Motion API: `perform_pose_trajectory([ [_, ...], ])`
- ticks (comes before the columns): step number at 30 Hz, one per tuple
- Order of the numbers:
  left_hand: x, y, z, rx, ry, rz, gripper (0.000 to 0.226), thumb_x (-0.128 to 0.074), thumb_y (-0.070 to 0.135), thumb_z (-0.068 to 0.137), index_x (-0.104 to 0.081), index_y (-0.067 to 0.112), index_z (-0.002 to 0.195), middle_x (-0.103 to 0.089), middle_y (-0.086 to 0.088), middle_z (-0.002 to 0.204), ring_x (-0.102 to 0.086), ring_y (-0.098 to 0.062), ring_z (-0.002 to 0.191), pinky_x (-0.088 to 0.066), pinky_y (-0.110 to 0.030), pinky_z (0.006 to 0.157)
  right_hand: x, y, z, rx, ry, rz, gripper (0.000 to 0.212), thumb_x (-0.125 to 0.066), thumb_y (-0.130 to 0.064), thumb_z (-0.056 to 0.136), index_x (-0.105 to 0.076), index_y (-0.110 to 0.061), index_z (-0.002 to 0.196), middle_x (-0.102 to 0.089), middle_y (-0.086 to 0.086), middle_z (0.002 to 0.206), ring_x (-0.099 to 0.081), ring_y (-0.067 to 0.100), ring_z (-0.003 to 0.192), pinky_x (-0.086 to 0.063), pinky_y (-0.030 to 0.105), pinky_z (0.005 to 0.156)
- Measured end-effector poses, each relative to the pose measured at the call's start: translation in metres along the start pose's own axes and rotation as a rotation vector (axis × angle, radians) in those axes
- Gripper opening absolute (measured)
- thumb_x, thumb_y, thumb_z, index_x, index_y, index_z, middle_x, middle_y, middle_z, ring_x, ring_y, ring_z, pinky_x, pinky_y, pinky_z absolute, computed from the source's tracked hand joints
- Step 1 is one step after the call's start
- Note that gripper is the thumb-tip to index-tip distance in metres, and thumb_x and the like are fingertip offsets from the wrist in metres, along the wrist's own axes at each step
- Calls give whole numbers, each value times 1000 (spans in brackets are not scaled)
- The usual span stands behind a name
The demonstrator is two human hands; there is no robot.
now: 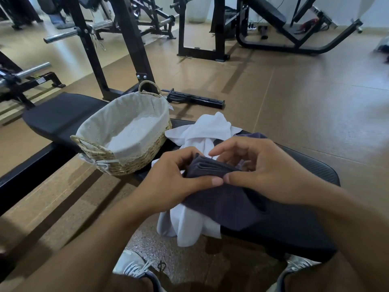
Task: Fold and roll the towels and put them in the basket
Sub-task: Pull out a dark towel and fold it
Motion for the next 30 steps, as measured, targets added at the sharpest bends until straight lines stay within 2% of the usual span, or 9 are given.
perform_pose_trajectory([
  [3, -4, -3, 1, -53, 27, -82, 24, -83, 39, 78, -68, 22, 87, -72, -4, 84, -66, -15, 76, -54, -32, 69, 13, 9, 1, -14, -38, -30, 49, -84, -20, 82, -63, -42, 120, -70, -13, 107, -67, 7, 97, -52, 18, 80],
  [5, -7, -4, 3, -44, 61, -97, 20, -83, 34, 82, -68, 22, 87, -72, -2, 81, -65, -10, 73, -53, -27, 65, 18, 16, 0, -93, -166, -190, 59, -85, -38, 78, -54, -51, 127, -66, -20, 115, -64, 1, 105, -52, 21, 89],
  [8, -10, -7, 9, 18, 63, -74, 24, -76, 38, 80, -65, 18, 88, -74, 1, 82, -69, -12, 75, -55, -30, 66, 21, 27, 2, -171, -288, -412, 57, -82, -37, 80, -52, -51, 126, -62, -29, 118, -59, -9, 107, -51, 27, 96],
  [11, -8, -16, 18, 92, 49, -70, 34, -73, 42, 78, -63, 13, 92, -76, -8, 87, -73, -26, 84, -57, -45, 74, 23, 38, 9, -202, -222, -407, 43, -82, -27, 81, -62, -43, 115, -69, -25, 107, -64, -6, 97, -54, 31, 91],
  [13, -5, -24, 23, 135, 18, -78, 34, -77, 39, 76, -63, 15, 95, -78, -5, 89, -75, -23, 84, -60, -41, 74, 25, 46, 13, -204, -148, -419, 39, -83, -27, 80, -66, -40, 112, -71, -24, 102, -65, -6, 93, -53, 27, 85],
  [17, 2, -41, 31, 159, -80, -51, 45, -89, 7, 73, -68, 14, 112, -79, 0, 101, -76, -16, 94, -62, -33, 82, 28, 58, 19, -216, -55, -400, 34, -84, -26, 80, -69, -41, 106, -67, -34, 86, -62, -12, 82, -40, 13, 70],
  [23, 1, -62, 43, 61, 34, 56, 31, -81, 1, 83, -75, 16, 109, -79, 6, 100, -74, -9, 95, -57, -26, 85, 23, 66, 31, -183, 89, -386, 37, -88, -22, 75, -70, -43, 101, -66, -29, 87, -59, -16, 85, -39, 3, 70],
  [26, 3, -70, 47, 71, 69, 62, 29, -77, 0, 86, -75, 18, 108, -79, 8, 101, -73, -9, 98, -57, -33, 91, 14, 69, 36, -192, 45, -473, 49, -91, -31, 69, -67, -39, 111, -61, -24, 100, -56, -4, 91, -42, 9, 73],
  [30, 9, -72, 47, 54, 68, 83, 25, -75, 0, 87, -74, 20, 102, -78, 8, 95, -72, -7, 92, -56, -27, 84, 3, 76, 46, -172, 80, -540, 34, -82, -19, 72, -64, -33, 96, -62, -17, 92, -56, 5, 86, -53, 38, 77],
])
Point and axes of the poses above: each hand's wrist, its own z-axis towards the middle knuckle, its own x-axis out of the back of the hand, y = z × x, the point moved 1 cm from there along z, towards the middle knuckle
